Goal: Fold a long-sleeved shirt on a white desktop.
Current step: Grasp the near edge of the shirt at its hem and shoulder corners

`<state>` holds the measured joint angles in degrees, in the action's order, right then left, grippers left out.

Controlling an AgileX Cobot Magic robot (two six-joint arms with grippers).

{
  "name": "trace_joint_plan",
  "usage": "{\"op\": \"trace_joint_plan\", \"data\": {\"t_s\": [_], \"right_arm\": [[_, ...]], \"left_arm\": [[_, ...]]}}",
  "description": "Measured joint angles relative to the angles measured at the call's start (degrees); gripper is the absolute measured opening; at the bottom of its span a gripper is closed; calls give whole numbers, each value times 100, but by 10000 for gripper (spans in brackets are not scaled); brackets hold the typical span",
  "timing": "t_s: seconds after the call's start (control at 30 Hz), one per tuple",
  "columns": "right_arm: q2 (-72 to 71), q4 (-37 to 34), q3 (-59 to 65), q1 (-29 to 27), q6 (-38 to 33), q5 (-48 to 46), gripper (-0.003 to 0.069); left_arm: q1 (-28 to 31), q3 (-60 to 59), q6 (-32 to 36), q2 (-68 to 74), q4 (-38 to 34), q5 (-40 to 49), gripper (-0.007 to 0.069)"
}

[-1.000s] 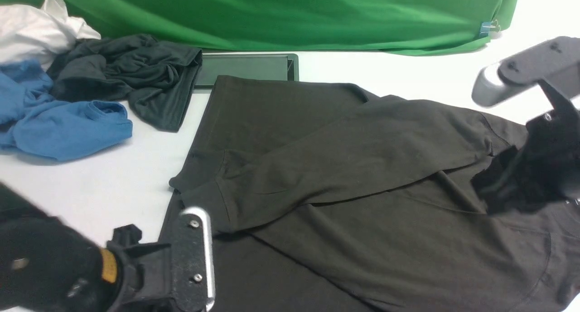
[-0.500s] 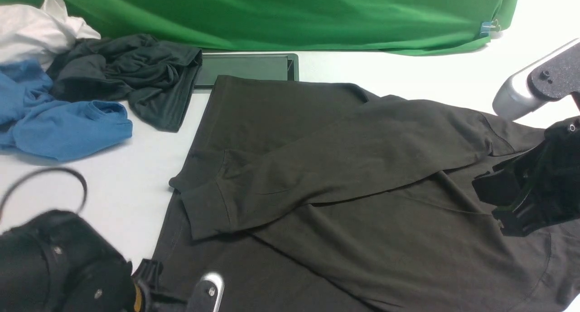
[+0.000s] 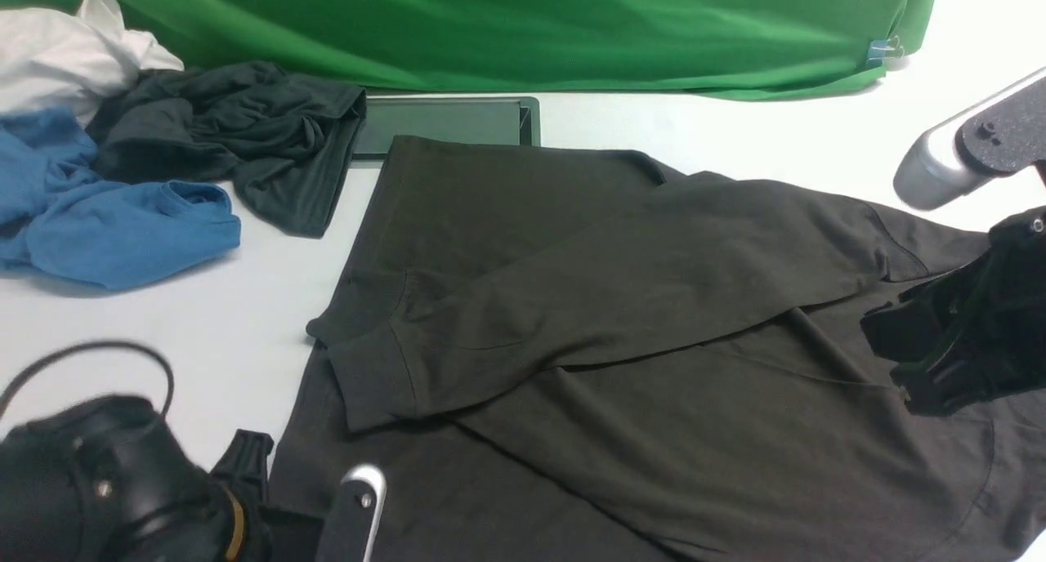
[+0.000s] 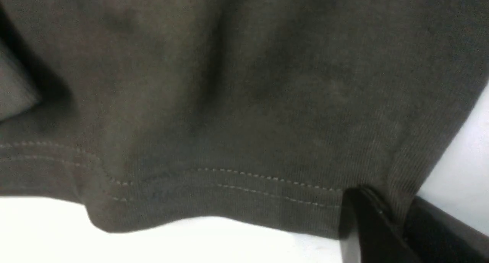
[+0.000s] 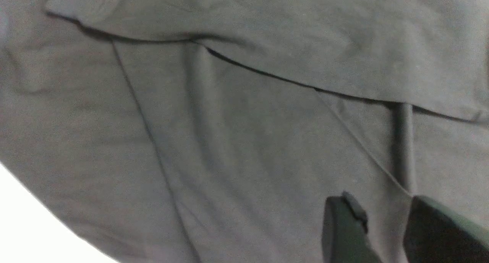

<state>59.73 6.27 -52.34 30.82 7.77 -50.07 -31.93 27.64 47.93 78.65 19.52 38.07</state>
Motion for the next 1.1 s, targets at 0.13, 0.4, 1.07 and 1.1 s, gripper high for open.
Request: {"op": "trace_joint_plan", "data": {"t_s": [0.13, 0.4, 1.07, 1.1], "right_arm": [[118, 324, 85, -341, 572, -369, 258], [153, 383, 1335, -1472, 1539, -572, 450], [1808, -308, 2302, -3842, 2181, 1731, 536], [2024, -319, 2302, -3842, 2156, 1800, 507]], "left_arm": [[-40, 581, -33, -174, -898, 887, 40], [-52, 1077, -81, -1327, -2301, 1976, 40], [-52, 1077, -330, -2253, -2678, 2015, 40], [-52, 1077, -334, -2253, -2678, 2020, 40]]}}
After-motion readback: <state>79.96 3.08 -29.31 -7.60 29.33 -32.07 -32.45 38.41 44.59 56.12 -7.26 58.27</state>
